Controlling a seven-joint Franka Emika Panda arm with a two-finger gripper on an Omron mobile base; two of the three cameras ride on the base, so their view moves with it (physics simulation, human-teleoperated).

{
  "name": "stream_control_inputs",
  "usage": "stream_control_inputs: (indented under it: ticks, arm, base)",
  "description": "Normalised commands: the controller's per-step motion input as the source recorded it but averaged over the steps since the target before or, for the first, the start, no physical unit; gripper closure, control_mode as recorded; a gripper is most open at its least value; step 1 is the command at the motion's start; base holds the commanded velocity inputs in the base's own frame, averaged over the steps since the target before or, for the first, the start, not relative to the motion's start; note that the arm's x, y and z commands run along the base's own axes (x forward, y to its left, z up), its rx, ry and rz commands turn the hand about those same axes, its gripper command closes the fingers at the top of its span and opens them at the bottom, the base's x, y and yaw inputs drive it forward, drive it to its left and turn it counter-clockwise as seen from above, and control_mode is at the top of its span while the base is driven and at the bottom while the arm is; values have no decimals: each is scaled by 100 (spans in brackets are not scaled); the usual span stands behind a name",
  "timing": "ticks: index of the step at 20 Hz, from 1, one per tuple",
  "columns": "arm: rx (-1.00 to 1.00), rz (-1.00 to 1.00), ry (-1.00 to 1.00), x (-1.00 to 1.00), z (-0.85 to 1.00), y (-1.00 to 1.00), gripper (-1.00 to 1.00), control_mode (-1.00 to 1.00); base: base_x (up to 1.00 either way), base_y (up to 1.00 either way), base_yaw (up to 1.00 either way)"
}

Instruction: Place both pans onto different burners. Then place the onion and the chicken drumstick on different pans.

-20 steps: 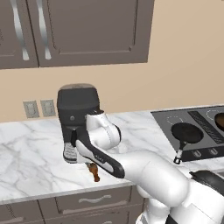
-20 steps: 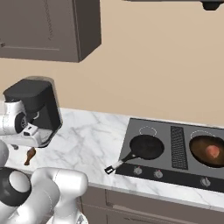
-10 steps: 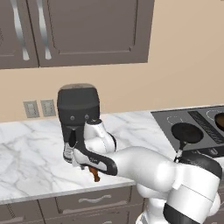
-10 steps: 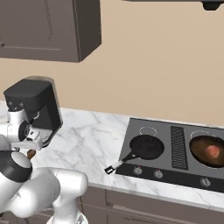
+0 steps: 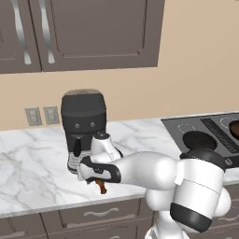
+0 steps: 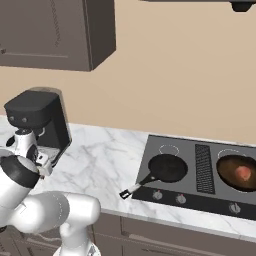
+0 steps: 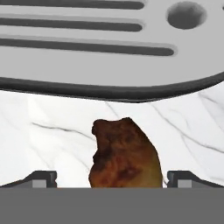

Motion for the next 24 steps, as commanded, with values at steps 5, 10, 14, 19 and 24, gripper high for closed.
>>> stream_control_inputs:
  ticks: [5, 10, 14, 19, 24]
  arm:
    - [0, 0, 0, 15, -14, 0, -100, -100]
    - [0, 0, 0, 1, -17, 0, 100, -100]
    - [0, 0, 0, 0, 0, 0, 100, -100]
    - [0, 0, -2, -4, 21, -12, 100, -100]
    - [0, 0, -13, -25, 57, -19, 100, -100]
  base:
    - [0, 0, 0]
    - [0, 0, 0]
    - [0, 0, 0]
    - [0, 0, 0]
    - [0, 0, 0]
